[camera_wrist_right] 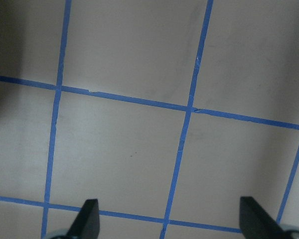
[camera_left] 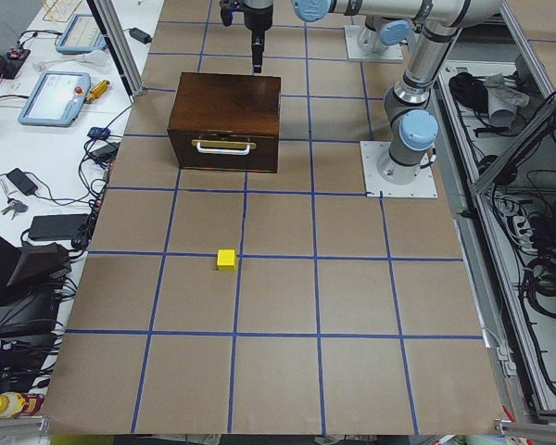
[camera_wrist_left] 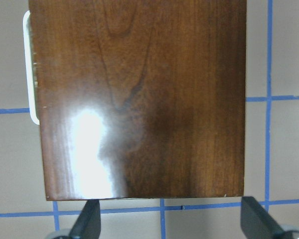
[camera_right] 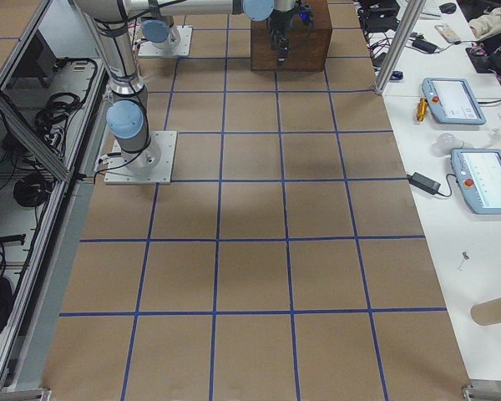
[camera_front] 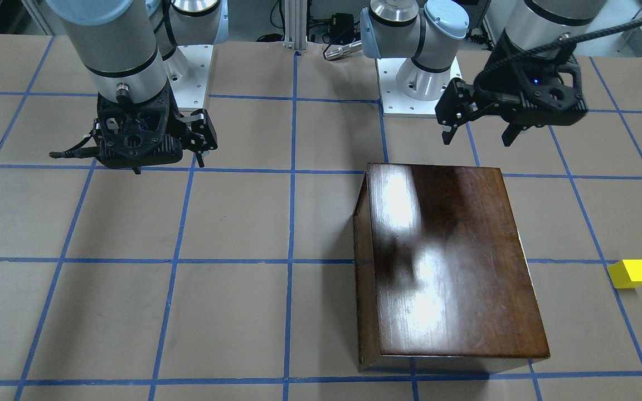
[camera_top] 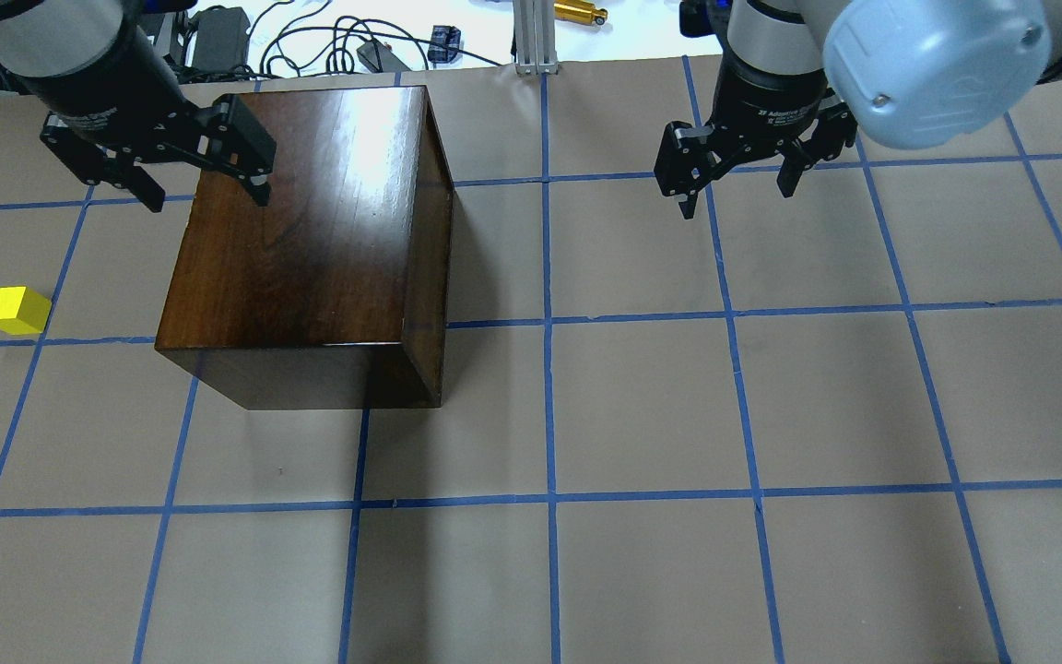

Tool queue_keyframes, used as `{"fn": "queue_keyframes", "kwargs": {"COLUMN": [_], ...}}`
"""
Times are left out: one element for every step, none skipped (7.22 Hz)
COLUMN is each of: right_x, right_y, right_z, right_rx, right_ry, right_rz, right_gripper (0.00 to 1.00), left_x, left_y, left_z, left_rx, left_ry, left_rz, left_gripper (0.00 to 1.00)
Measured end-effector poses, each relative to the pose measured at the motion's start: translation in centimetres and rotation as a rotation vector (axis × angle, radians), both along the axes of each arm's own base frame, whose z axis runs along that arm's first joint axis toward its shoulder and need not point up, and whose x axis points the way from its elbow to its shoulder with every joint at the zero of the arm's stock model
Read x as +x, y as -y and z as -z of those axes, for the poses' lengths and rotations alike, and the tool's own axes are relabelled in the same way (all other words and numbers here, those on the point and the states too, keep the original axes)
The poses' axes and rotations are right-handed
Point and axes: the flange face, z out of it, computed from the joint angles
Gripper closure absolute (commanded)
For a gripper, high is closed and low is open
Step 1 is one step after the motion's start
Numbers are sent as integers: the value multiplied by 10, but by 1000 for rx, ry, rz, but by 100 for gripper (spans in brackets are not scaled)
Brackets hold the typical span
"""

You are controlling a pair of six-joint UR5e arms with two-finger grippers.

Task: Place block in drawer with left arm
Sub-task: 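Move the left gripper off the cabinet top toward the drawer side, then lower the left gripper to the white drawer handle and grasp it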

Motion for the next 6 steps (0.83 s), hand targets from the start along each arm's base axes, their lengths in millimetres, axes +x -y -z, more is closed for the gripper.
{"fn": "queue_keyframes", "kwargs": {"right_x": [0,0,0,0,0,0], "right_y": [0,0,0,0,0,0], "right_z": [0,0,0,0,0,0], "right_rx": [0,0,0,0,0,0], "right_ry": [0,0,0,0,0,0], "right_rz": [0,1,0,0,0,0], "right_gripper": [0,0,0,0,0,0], "left_x": [34,64,96,131,167,210], "left_y": [1,0,-3,-8,-14,-19], "left_z": [-2,-3,-2,0,3,10], "left_rx": [6,17,38,59,80,105], "left_ry": [5,5,5,10,12,3], "left_rz": [-24,-61,-114,-171,-220,-249], "left_gripper": [0,0,0,0,0,0]}}
